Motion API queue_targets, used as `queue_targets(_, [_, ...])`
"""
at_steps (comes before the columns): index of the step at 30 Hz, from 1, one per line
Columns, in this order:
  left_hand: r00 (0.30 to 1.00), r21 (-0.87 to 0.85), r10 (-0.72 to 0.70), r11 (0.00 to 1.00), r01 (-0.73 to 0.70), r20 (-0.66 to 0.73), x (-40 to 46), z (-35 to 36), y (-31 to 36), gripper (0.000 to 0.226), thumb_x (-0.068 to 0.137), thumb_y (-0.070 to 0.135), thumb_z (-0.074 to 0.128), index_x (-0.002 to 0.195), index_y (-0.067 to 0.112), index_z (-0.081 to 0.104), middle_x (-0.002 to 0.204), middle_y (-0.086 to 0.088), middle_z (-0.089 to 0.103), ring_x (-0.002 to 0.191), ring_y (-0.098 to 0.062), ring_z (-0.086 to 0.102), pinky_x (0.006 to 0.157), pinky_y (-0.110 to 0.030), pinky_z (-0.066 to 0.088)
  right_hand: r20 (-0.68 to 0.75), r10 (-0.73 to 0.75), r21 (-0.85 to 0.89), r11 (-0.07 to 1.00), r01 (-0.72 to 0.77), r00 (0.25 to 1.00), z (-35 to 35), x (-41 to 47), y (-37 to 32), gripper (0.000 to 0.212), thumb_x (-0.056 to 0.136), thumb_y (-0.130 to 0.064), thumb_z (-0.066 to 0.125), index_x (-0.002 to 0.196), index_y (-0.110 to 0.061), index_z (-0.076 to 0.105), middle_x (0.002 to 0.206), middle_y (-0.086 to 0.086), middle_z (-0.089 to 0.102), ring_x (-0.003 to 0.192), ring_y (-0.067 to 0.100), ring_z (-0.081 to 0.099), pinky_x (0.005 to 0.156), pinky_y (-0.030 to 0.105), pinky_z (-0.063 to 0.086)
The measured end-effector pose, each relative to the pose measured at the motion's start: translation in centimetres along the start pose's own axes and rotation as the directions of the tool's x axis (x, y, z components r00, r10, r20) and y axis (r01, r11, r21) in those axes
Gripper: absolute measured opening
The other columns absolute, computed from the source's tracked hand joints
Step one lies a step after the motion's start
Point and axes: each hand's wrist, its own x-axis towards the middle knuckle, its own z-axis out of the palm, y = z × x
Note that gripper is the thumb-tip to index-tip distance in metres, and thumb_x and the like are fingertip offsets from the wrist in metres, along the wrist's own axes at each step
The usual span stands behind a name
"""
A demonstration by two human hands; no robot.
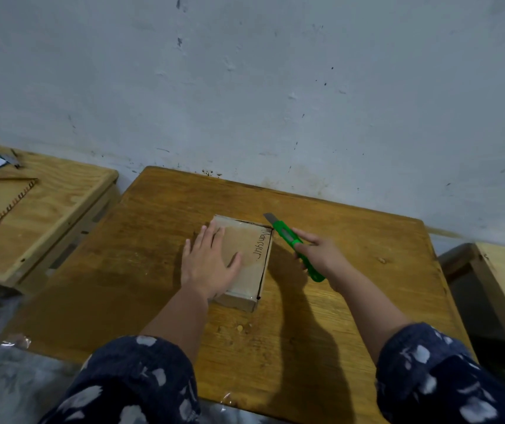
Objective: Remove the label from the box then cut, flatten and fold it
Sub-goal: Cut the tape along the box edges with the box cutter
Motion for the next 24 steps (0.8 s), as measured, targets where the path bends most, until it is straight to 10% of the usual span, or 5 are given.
queue_targets(10, [0.957,-0.284,0.199,0.949,-0.135,0.212,0.0,-2.7,-2.9,0.095,0.078,0.076,0.042,0.153,0.024,0.012,0.16,0.011,0.001,0.146,-0.009,-0.002,0.117,-0.048,0.0,-0.104,-0.081,-0.128,0.989,0.067,0.991,3.4,-3.0,0.8,0.036,0.095,-0.02,0.053,0.128,-0.034,0.056,0.087,-0.003,0.064,0.056,0.011,0.051,0.037,0.016,0.037])
queue_targets(17, [0.843,-0.117,0.485,0.875,-0.471,0.232,-1.2,-4.0,-8.4,0.101,0.072,0.078,0.049,0.152,0.027,0.012,0.158,0.015,0.005,0.142,0.003,0.0,0.12,-0.04,0.002,-0.161,-0.167,-0.308,0.945,0.111,0.973,7.1,-6.2,2.6,0.034,0.093,-0.028,0.056,0.12,-0.047,0.057,0.129,-0.004,0.061,0.076,0.012,0.061,0.053,0.027,0.051])
queue_targets(24, [0.795,-0.157,0.574,0.818,-0.553,0.195,-0.4,-3.9,-9.4,0.098,0.074,0.07,0.057,0.151,0.024,0.018,0.158,0.012,0.012,0.144,-0.002,0.008,0.121,-0.04,0.006,-0.111,-0.282,-0.74,0.664,0.11,0.953,9.2,-8.0,1.8,0.035,0.097,-0.033,0.046,0.125,-0.054,0.049,0.133,-0.01,0.057,0.116,0.019,0.051,0.082,0.036,0.03])
